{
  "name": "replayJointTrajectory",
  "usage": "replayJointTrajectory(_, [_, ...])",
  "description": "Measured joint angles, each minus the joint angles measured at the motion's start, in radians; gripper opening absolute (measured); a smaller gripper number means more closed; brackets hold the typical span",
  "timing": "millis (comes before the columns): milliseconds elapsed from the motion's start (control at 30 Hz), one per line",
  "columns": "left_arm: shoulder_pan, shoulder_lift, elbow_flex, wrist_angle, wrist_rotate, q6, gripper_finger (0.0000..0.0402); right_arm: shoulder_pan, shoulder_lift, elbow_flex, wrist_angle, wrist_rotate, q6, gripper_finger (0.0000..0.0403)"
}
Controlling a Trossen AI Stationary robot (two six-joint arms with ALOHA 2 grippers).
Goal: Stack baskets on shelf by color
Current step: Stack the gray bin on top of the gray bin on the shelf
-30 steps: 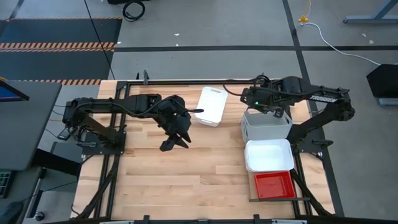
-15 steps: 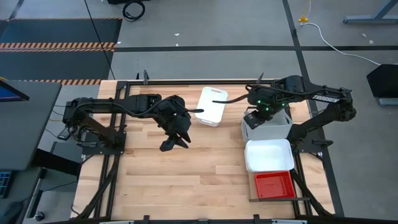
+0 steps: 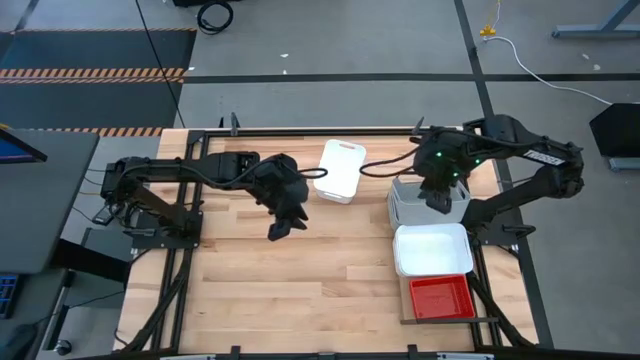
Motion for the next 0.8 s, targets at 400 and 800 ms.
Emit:
replayJointTrajectory(400, [-0.066,0.000,0.000,0.074,-0.132,-0.185,0.0133,0.000,-0.003,-0.174,-0.001,-0.058,-0.118,0.0222])
replayJointTrajectory(800, [-0.132,0.000,0.000,0.075,-0.156,-0.201,0.0133,-0.004,-0.077,-0.308,0.000,-0.099,-0.108,0.0184])
